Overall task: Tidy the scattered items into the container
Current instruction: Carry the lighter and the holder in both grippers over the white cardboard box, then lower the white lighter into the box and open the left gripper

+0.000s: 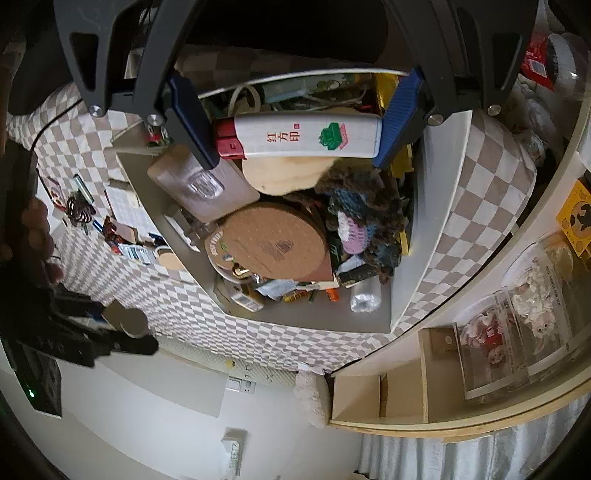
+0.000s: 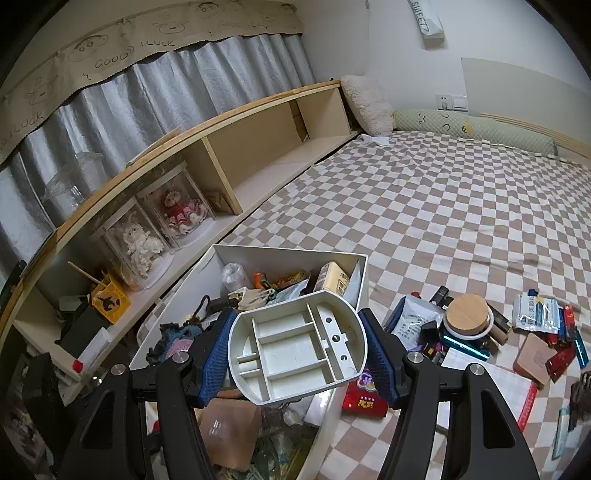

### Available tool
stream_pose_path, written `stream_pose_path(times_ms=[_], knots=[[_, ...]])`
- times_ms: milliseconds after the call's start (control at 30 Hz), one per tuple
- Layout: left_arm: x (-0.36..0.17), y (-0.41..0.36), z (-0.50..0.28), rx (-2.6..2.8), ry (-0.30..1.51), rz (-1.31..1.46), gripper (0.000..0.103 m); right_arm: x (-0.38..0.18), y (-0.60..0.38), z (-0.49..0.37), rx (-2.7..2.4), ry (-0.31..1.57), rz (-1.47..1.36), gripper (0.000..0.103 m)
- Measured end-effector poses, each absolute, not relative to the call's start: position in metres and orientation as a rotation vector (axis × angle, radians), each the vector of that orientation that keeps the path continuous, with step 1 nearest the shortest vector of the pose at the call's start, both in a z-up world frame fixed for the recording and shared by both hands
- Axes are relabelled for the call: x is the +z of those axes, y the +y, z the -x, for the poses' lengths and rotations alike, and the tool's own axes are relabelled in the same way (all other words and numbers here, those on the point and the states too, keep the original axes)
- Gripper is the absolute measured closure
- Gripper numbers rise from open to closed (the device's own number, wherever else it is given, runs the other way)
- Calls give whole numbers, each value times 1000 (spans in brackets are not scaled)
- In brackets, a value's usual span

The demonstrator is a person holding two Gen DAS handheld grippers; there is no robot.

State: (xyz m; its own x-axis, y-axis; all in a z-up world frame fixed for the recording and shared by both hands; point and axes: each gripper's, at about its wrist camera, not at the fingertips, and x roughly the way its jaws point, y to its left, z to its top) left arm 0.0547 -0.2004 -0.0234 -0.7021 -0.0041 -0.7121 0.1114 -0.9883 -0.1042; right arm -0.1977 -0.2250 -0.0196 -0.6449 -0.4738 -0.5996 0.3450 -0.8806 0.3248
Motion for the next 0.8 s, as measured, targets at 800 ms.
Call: stream_pose_path(times_ms=[800], knots=[[-31, -203, -57, -2728, 300, -1283, 14, -24, -244, 210, -2462, -263, -991, 37]])
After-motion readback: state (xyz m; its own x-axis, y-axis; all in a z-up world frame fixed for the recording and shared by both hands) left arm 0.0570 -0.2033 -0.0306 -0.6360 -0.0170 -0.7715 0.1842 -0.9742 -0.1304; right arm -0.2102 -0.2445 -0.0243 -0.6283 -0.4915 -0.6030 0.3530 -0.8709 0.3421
